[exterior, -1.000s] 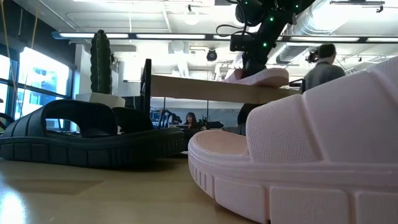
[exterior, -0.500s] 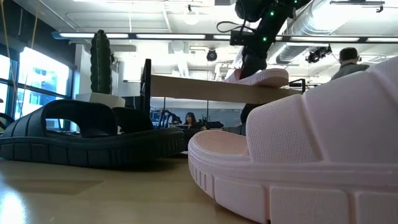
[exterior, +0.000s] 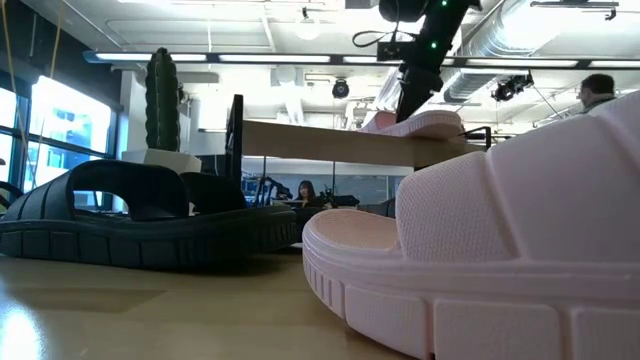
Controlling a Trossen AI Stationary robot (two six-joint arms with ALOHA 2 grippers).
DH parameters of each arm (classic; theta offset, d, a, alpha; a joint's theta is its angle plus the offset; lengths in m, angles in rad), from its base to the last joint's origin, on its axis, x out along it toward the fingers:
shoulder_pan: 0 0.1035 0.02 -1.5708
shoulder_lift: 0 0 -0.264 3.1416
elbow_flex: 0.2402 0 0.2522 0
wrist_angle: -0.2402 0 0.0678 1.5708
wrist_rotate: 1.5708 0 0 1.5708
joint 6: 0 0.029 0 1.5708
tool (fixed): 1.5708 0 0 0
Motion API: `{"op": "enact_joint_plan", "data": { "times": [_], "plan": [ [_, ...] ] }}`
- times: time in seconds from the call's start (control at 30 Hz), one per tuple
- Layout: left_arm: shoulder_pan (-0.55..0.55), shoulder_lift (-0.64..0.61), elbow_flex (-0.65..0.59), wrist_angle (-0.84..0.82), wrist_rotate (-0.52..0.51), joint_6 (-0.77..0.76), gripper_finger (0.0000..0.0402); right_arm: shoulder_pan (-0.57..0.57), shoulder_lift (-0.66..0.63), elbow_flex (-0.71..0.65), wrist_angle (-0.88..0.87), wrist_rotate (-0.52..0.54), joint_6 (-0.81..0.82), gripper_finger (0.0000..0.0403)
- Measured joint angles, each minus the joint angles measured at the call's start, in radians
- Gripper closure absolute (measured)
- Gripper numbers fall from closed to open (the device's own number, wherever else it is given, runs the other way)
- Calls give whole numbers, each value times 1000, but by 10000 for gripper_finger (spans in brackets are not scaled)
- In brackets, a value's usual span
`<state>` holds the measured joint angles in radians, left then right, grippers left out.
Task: Pick and place slides into the shelf
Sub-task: Put the pink slide on the shelf
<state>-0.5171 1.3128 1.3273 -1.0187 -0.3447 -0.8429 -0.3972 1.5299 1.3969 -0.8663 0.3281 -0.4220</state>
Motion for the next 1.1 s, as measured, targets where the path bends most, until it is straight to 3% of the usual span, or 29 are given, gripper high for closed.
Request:
{"op": "enact_joint_plan", "data": {
  "times": [0.37, 0.67, 0.8, 0.97, 1.1],
  "plan": [
    [0, 0, 0, 0, 0, 0, 399, 99, 0, 195, -185, 72, 98, 253],
    [0, 0, 0, 0, 0, 0, 399, 266, 0, 425, -439, 65, 218, 253],
    [0, 0, 0, 0, 0, 0, 399, 381, -28, 482, -532, -5, 299, 253],
    [0, 0, 0, 0, 0, 0, 399, 580, -125, 450, -565, -95, 424, 253],
    [0, 0, 0, 0, 0, 0, 399, 790, -203, 404, -559, -69, 545, 253]
  ]
}}
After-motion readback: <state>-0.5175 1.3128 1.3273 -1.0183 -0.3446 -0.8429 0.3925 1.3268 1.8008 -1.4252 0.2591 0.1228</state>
